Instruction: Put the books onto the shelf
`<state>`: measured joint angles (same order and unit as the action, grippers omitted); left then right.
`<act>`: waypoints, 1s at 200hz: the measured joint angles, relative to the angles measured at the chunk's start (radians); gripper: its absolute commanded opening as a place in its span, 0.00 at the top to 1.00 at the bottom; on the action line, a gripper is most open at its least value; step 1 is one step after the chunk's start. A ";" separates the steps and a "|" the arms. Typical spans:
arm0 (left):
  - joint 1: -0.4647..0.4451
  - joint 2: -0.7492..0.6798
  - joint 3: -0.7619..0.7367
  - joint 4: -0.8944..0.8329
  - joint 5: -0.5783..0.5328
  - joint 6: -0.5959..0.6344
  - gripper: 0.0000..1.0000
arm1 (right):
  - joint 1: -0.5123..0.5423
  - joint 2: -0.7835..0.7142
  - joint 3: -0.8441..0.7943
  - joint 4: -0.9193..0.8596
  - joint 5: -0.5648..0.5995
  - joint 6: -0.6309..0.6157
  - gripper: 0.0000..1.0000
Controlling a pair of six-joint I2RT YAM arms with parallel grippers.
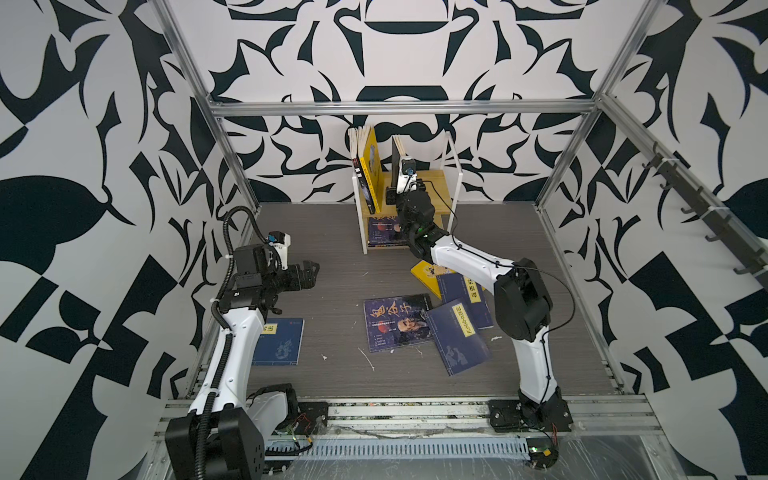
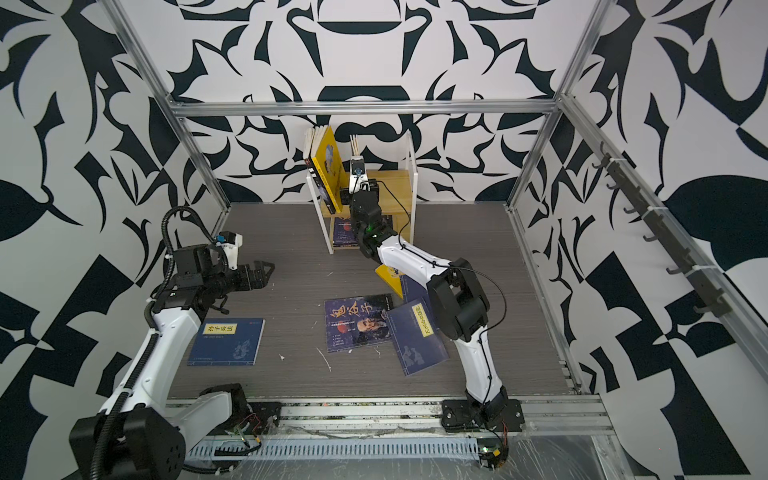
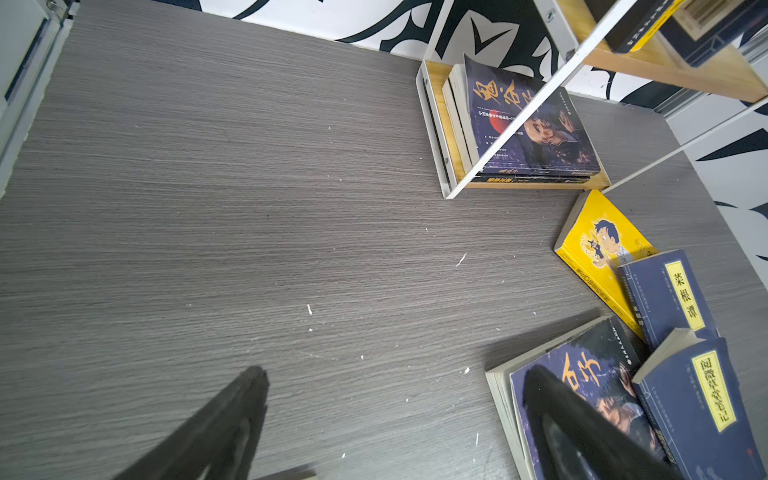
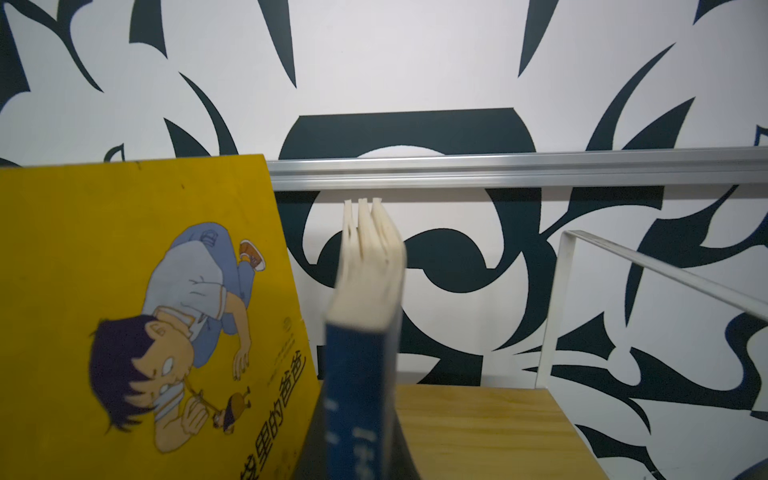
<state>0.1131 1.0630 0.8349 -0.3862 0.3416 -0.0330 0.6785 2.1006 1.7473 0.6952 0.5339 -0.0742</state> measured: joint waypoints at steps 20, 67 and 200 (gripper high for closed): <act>0.000 0.000 0.000 0.000 0.000 0.001 0.00 | 0.002 0.004 0.005 -0.004 -0.010 0.027 1.00; -0.002 0.000 0.000 0.000 0.000 0.006 0.00 | 0.006 0.004 0.007 -0.014 -0.028 0.097 1.00; -0.009 0.000 0.000 0.000 -0.001 0.015 0.00 | 0.031 0.032 0.038 -0.052 -0.080 0.142 0.70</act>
<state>0.1043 1.0630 0.8349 -0.3862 0.3405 -0.0181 0.7090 2.1330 1.7851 0.6434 0.4538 0.0681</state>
